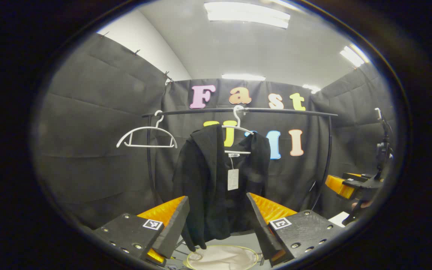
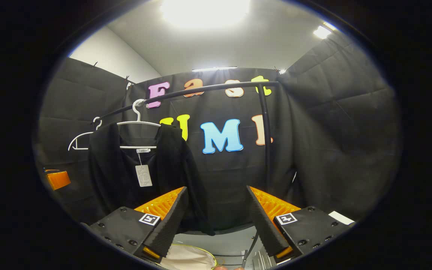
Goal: Grasp the clothes on the hanger with both hands and then place them into the laundry hamper below.
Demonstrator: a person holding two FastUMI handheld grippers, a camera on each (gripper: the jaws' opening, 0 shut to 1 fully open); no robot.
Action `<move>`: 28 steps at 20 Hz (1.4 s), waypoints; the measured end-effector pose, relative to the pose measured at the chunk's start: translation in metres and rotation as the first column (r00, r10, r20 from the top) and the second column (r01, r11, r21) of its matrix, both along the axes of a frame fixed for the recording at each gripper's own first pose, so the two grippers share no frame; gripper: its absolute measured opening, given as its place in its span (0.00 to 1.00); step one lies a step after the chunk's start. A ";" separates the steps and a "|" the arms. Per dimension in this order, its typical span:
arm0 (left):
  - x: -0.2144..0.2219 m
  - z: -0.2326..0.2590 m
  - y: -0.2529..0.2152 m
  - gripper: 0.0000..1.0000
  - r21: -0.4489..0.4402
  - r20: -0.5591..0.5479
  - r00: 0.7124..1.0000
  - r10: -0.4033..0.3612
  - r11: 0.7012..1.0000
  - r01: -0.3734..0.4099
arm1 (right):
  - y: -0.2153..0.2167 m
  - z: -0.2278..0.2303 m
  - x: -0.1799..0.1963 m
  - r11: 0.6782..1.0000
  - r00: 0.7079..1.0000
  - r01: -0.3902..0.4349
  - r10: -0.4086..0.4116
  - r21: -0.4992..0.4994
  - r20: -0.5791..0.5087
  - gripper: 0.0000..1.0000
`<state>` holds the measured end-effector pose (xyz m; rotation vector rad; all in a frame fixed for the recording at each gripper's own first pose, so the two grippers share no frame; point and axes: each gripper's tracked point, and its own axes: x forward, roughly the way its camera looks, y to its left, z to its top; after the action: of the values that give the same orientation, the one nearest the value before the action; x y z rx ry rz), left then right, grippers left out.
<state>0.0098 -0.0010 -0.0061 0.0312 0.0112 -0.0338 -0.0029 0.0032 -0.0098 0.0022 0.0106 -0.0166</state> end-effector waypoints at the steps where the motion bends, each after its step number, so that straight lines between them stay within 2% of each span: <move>1: 0.000 0.001 0.001 0.88 0.007 0.002 1.000 0.001 1.000 -0.001 | -0.001 -0.001 0.000 1.000 1.000 0.004 -0.004 -0.002 0.000 0.96; 3: 0.002 0.001 0.000 0.87 0.021 0.005 1.000 0.005 1.000 -0.005 | -0.001 -0.003 0.000 1.000 1.000 0.005 -0.005 -0.006 -0.009 0.92; 6: 0.004 -0.002 -0.006 0.87 0.061 0.002 1.000 0.008 0.998 -0.008 | -0.014 -0.005 0.001 0.999 0.999 0.042 -0.043 -0.031 -0.025 0.92; 8: 0.007 -0.003 -0.018 0.87 0.089 0.000 1.000 -0.018 0.996 0.018 | -0.018 -0.006 -0.003 0.998 0.997 0.061 -0.062 -0.016 -0.041 0.96; 10: 0.014 -0.006 -0.031 0.87 0.104 -0.013 0.999 -0.050 0.993 0.051 | -0.018 -0.007 -0.002 0.998 0.996 0.069 -0.069 -0.005 -0.056 0.92; 11: 0.019 -0.005 -0.038 0.88 0.106 -0.013 0.998 -0.069 0.992 0.070 | -0.018 -0.007 -0.001 0.997 0.996 0.071 -0.071 -0.009 -0.058 0.96; 14: 0.042 -0.005 -0.049 0.88 0.108 -0.025 0.996 -0.088 0.990 0.090 | -0.021 -0.003 0.003 0.997 0.996 0.074 -0.075 -0.009 -0.052 0.96; 15: 0.050 -0.003 -0.048 0.88 0.109 -0.024 0.997 -0.077 0.991 0.079 | -0.019 -0.005 0.006 0.998 0.996 0.069 -0.069 0.004 -0.059 0.92; 16: 0.058 -0.002 -0.047 0.87 0.110 -0.024 0.998 -0.061 0.992 0.063 | -0.020 -0.005 0.009 0.998 0.996 0.067 -0.066 0.015 -0.063 0.96; 18: 0.076 -0.001 -0.040 0.87 0.110 -0.029 1.000 -0.010 0.994 0.013 | -0.022 -0.007 0.018 0.998 0.996 0.065 -0.064 0.024 -0.059 0.93; 20: 0.094 -0.004 -0.028 0.87 0.103 -0.048 0.997 0.063 0.993 -0.057 | -0.018 -0.017 0.033 0.999 0.996 0.043 -0.040 0.033 -0.076 0.92; 22: 0.108 -0.007 -0.010 0.87 0.094 -0.069 0.985 0.158 0.984 -0.152 | -0.008 -0.026 0.048 0.999 0.995 0.002 0.003 0.045 -0.099 0.96; 24: 0.124 -0.010 -0.005 0.87 0.073 -0.082 0.978 0.193 0.980 -0.187 | 0.003 -0.028 0.064 0.998 0.993 -0.048 0.053 0.049 -0.104 0.93; 27: 0.149 -0.020 0.002 0.87 0.066 -0.113 0.967 0.229 0.973 -0.223 | 0.014 -0.026 0.085 0.992 0.988 -0.120 0.124 0.045 -0.093 0.93; 28: 0.158 -0.020 0.002 0.88 0.068 -0.114 0.964 0.239 0.970 -0.233 | 0.015 -0.025 0.091 0.990 0.986 -0.138 0.141 0.039 -0.089 0.96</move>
<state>0.1675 0.0013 -0.0264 0.0819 0.1374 0.2037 0.0885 0.0185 -0.0349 0.0336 0.1023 0.1235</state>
